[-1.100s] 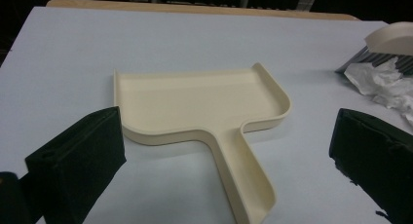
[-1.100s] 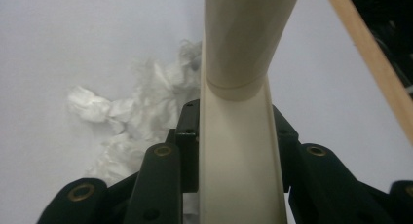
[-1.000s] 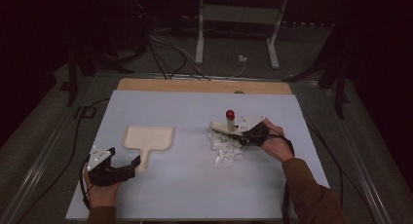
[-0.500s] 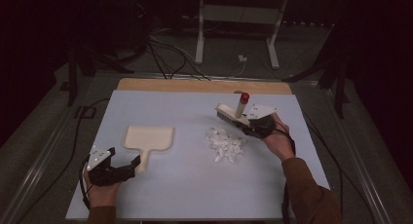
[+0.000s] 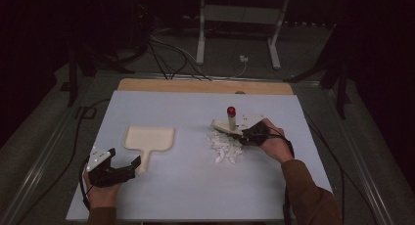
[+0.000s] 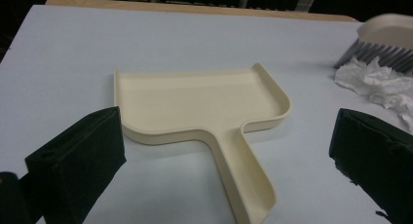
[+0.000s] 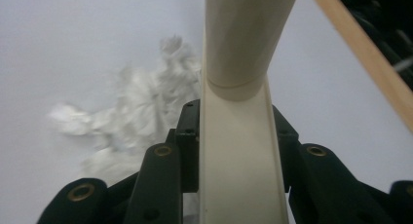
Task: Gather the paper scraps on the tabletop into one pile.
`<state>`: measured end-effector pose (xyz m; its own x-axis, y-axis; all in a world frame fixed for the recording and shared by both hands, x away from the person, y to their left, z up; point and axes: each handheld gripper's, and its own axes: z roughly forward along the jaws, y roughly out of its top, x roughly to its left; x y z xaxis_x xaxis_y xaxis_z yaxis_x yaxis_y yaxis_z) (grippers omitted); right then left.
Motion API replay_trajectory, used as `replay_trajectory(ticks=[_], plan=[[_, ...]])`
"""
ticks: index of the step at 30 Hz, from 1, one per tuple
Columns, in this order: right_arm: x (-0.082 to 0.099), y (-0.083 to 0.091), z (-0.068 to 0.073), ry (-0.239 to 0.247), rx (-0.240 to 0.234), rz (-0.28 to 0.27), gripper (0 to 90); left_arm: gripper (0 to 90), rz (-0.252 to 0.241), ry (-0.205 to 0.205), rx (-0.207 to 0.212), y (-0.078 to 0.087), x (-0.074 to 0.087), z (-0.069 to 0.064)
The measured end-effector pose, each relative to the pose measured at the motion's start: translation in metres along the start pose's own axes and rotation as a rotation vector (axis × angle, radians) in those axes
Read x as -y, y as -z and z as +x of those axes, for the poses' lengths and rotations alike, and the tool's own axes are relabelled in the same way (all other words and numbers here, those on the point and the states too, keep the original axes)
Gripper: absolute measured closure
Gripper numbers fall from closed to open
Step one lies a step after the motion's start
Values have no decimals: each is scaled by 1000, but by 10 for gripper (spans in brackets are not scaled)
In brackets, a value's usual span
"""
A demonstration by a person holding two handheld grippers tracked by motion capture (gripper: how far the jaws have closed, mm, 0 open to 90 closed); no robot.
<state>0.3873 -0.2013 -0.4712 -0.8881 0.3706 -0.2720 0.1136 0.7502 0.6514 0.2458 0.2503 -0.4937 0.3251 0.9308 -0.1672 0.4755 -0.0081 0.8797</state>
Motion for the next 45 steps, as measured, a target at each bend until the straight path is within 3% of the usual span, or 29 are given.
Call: replay_trajectory(ticks=[4,6,11,16,21,27,29,34,37,45], plan=[[-1,9,6,32,-80,-17,674,4,3,1,1,0,0,0],[-2,11,9,54,-92,-8,674,4,4,1,1,-1,0,0],[-1,10,7,31,-63,-9,674,4,3,-1,2,-1,0,-1],[-4,12,3,-6,0,-30,674,4,7,2,2,-1,0,0],[-4,21,-3,-106,63,-94,673,5,10,-1,5,-2,1,-1],[-2,35,-9,-272,148,-132,673,4,10,0,4,-2,1,-1],[-1,42,-9,-332,206,-103,673,5,9,1,5,-2,1,-1],[12,55,-5,-481,263,-40,674,4,9,1,5,-2,1,-1],[24,62,-1,-524,283,3,673,4,10,-1,6,-2,1,-2],[66,77,11,-685,245,73,672,5,6,15,13,-3,2,-1]])
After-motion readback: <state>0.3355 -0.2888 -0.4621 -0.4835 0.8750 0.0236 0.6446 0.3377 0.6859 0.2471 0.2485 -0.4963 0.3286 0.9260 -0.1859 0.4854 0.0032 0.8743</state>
